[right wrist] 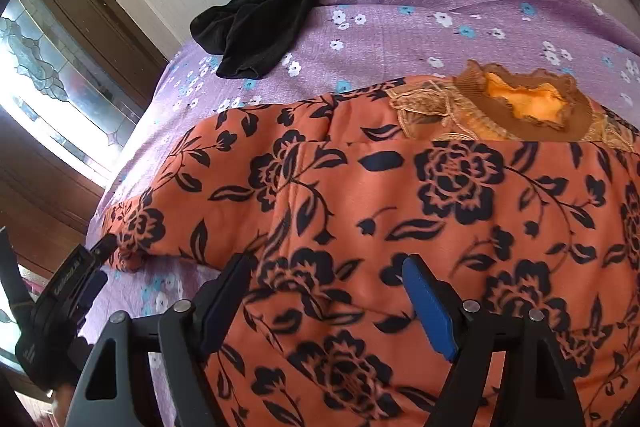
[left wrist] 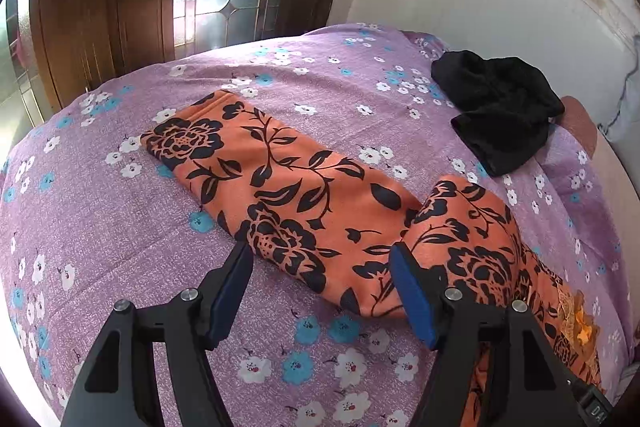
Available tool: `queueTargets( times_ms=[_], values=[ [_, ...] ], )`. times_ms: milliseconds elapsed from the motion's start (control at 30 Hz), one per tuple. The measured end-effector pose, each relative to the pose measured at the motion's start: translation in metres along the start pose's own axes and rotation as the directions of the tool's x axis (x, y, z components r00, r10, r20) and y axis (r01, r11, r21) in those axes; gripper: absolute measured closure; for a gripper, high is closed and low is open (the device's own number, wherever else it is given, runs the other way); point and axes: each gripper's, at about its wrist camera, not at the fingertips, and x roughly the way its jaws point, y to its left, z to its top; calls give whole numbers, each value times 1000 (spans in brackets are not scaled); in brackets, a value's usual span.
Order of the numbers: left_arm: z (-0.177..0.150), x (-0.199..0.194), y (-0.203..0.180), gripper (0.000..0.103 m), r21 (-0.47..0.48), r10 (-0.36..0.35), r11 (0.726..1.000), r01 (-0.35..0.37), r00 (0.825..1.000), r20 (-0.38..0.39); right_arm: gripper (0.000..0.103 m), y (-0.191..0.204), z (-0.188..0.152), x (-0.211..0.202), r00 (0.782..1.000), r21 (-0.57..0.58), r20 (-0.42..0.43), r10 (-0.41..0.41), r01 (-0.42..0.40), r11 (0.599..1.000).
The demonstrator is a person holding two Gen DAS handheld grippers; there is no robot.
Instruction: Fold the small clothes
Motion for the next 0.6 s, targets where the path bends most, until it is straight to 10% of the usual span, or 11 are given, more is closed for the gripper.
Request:
queueTargets(
  times_ms=[233, 300, 400, 600],
  values=[
    [0, 4, -11, 32, 3, -27, 1000, 27, 1000, -15, 22, 26, 9, 55, 975, -91, -54, -216, 211, 973],
    [1, 0, -13, 32, 14, -20, 1000, 20, 1000, 5, 48, 31, 7, 54, 969, -129, -51, -242, 234, 964],
    [3, -11, -13, 32, 19, -10, 1000, 9, 998, 57, 84, 25, 8, 44, 971, -165, -42, -234, 224, 961],
    [0, -47, -32, 32, 126, 19, 991, -53, 966, 259, 90, -21, 20, -13, 998, 13, 26, -61, 60, 998]
  ],
)
